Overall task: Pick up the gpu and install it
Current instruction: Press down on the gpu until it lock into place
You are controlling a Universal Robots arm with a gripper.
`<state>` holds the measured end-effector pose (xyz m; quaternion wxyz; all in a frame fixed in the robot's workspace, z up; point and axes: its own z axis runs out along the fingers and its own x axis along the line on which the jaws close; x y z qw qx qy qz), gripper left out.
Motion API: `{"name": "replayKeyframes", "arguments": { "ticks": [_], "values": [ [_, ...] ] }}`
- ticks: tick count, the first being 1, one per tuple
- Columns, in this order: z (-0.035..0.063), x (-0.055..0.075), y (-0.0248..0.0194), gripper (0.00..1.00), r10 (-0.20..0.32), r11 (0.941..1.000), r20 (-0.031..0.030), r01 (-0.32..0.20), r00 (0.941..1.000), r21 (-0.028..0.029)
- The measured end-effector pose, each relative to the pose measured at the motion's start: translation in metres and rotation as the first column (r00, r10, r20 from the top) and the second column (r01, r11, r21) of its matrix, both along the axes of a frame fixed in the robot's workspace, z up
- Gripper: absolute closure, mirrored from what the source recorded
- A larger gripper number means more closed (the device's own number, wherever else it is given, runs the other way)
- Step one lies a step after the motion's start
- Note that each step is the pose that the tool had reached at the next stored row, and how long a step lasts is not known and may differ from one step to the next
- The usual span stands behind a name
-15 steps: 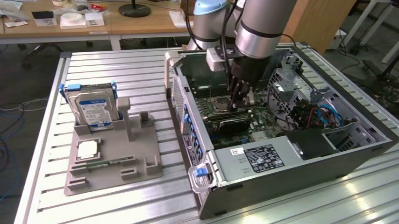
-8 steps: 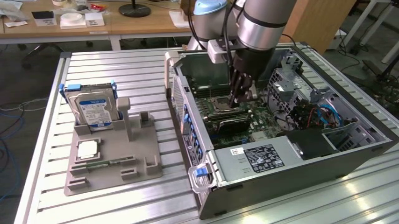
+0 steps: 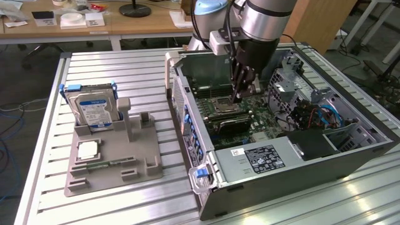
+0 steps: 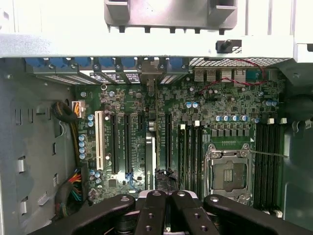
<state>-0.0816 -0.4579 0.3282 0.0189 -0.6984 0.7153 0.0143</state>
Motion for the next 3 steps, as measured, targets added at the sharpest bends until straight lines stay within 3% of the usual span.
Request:
{"name": "replayKeyframes", "arguments": {
  "ticks": [3],
  "values": [
    [0.0000, 0.0000, 0.0000, 0.89, 0.000, 1.0000, -0.0001, 0.000, 1.0000, 0.0000]
  ]
}}
